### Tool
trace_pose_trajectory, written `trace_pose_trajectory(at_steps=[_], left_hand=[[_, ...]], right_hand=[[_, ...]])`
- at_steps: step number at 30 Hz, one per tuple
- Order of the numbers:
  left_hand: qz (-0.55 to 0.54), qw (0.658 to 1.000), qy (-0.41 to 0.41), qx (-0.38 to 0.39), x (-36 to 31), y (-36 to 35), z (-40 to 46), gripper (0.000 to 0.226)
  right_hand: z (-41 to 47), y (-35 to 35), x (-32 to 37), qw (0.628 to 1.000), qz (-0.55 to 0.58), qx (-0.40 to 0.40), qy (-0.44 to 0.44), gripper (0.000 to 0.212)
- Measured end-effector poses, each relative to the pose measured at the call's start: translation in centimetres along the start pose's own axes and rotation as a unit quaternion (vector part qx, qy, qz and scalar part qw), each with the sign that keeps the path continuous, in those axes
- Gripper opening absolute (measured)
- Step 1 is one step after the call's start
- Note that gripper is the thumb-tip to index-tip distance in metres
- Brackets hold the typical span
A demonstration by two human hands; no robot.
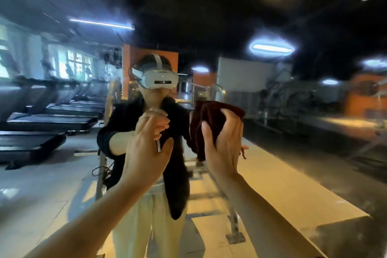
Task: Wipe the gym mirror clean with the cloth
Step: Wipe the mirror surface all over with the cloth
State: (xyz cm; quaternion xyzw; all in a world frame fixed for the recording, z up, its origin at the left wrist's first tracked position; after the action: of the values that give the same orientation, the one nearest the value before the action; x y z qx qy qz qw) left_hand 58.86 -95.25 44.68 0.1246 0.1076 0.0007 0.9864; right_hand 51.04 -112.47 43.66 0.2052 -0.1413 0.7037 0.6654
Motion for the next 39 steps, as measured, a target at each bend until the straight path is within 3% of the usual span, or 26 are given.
trace_pose_trajectory(at_steps=[3, 5, 9, 12, 14, 16, 18, 20, 22, 23, 25, 27, 29, 31, 33, 36, 38, 39], left_hand=[[0.105, 0.991, -0.080, 0.014, -0.6, 0.0, 1.2, 0.035], [0.156, 0.979, -0.127, 0.037, -0.6, -0.5, 2.1, 0.038], [0.228, 0.953, -0.187, 0.063, -0.8, -0.3, 3.6, 0.048], [0.265, 0.937, -0.216, 0.077, -0.9, 0.2, 5.0, 0.053], [0.281, 0.929, -0.227, 0.079, -0.8, 0.2, 6.2, 0.057], [0.287, 0.925, -0.237, 0.081, -1.0, -0.5, 7.2, 0.059], [0.283, 0.921, -0.255, 0.081, -1.3, -1.6, 8.0, 0.056], [0.287, 0.913, -0.278, 0.084, -1.6, -2.7, 8.5, 0.054], [0.306, 0.899, -0.296, 0.104, -1.5, -3.7, 8.8, 0.063], [0.320, 0.892, -0.297, 0.117, -1.4, -4.2, 9.0, 0.067], [0.347, 0.882, -0.287, 0.137, -1.2, -4.7, 9.5, 0.073], [0.368, 0.874, -0.281, 0.145, -1.1, -5.1, 9.7, 0.078], [0.377, 0.870, -0.285, 0.142, -1.1, -5.4, 9.6, 0.080], [0.380, 0.867, -0.290, 0.139, -1.0, -5.5, 9.6, 0.080], [0.387, 0.863, -0.294, 0.137, -0.9, -5.3, 9.5, 0.079], [0.396, 0.854, -0.304, 0.149, -0.8, -4.8, 9.6, 0.078], [0.385, 0.853, -0.320, 0.149, -0.8, -4.1, 9.8, 0.078], [0.378, 0.852, -0.331, 0.144, -0.9, -3.5, 10.2, 0.077]], right_hand=[[1.5, -1.5, -0.5, 0.974, -0.217, -0.035, 0.054, 0.057], [1.9, -2.2, -1.3, 0.964, -0.256, -0.029, 0.063, 0.063], [1.7, -1.5, -3.4, 0.971, -0.220, -0.095, -0.007, 0.074], [4.4, 0.7, -5.7, 0.949, -0.168, -0.208, -0.167, 0.070], [7.3, 1.7, -4.9, 0.931, -0.106, -0.272, -0.219, 0.066], [8.9, 1.2, -2.4, 0.948, -0.042, -0.277, -0.152, 0.059], [8.0, 0.3, 0.0, 0.975, -0.011, -0.222, -0.015, 0.039], [5.7, -0.6, -0.4, 0.979, -0.058, -0.155, 0.120, 0.026], [4.0, -0.3, -3.2, 0.964, -0.142, -0.109, 0.198, 0.032], [3.8, 0.3, -4.8, 0.956, -0.186, -0.107, 0.199, 0.036], [4.8, 1.9, -7.4, 0.960, -0.219, -0.131, 0.117, 0.042], [7.5, 3.0, -8.0, 0.969, -0.175, -0.174, -0.010, 0.050], [10.2, 2.6, -5.6, 0.969, -0.123, -0.200, -0.074, 0.062], [10.8, 0.5, -1.6, 0.975, -0.139, -0.173, -0.025, 0.063], [9.2, -1.9, 1.3, 0.975, -0.168, -0.109, 0.091, 0.055], [8.0, -1.8, 0.7, 0.954, -0.182, -0.043, 0.236, 0.051], [10.4, 0.1, -1.2, 0.949, -0.205, -0.071, 0.228, 0.052], [12.6, 1.4, -2.0, 0.958, -0.205, -0.109, 0.166, 0.053]])
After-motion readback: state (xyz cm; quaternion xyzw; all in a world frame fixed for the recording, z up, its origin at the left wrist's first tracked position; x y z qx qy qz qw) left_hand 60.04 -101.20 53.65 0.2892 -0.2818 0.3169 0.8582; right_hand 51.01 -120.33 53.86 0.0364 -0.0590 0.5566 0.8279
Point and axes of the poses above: each hand's wrist, its own z-axis towards the middle knuckle, its own y-axis out of the back of the hand, x = y × z, the point moved 6 cm from there along z, towards the middle knuckle, and after that the axes turned 11 degrees about -y, right-handed, at the moved point
